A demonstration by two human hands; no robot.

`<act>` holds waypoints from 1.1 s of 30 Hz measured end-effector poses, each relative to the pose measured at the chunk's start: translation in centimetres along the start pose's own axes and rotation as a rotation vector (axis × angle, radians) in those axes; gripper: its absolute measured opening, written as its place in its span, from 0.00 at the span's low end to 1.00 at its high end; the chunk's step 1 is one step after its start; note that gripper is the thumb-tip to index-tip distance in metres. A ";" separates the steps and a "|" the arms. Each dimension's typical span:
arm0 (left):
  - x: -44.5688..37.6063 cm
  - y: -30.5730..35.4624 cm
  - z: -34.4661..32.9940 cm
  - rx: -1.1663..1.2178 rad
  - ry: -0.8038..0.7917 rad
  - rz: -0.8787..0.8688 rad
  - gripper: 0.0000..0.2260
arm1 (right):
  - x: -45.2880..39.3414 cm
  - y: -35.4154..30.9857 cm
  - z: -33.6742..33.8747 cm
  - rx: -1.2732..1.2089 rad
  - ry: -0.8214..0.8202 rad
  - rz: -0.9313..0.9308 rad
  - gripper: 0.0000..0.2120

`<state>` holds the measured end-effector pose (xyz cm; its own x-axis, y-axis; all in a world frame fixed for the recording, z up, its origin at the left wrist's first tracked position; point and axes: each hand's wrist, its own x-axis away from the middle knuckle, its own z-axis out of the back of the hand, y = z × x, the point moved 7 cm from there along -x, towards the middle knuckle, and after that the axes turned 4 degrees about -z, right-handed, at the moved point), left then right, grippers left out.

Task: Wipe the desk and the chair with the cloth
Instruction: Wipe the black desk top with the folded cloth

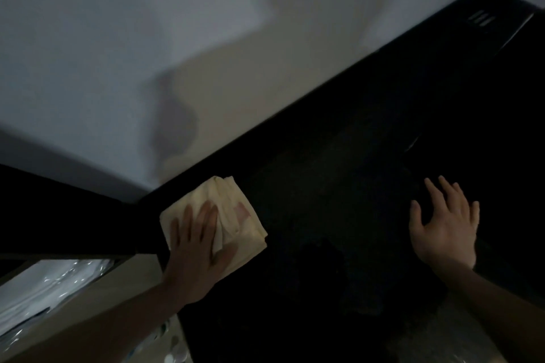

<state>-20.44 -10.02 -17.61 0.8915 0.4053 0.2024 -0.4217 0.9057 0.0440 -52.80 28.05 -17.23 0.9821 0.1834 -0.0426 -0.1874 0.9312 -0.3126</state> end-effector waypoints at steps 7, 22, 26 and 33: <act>-4.1 2.3 0.1 0.021 -0.110 -0.133 0.42 | -0.1 0.2 -0.3 0.031 -0.011 0.004 0.28; -20.4 15.8 3.0 -0.018 -0.078 -0.242 0.44 | -0.3 0.1 -0.1 0.026 -0.052 0.009 0.30; -24.3 20.4 3.6 -0.014 -0.071 -0.265 0.43 | -0.3 0.2 -0.1 0.007 -0.095 0.019 0.32; -30.7 26.6 4.7 -0.010 -0.086 -0.317 0.43 | -0.9 0.9 0.9 -0.308 -0.094 -0.055 0.26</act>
<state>-59.75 1.06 -18.05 0.9607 0.0911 0.2624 -0.1231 0.9864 0.1085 -53.89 29.00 -16.58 0.9820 0.1772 0.0656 -0.1060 0.8041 -0.5849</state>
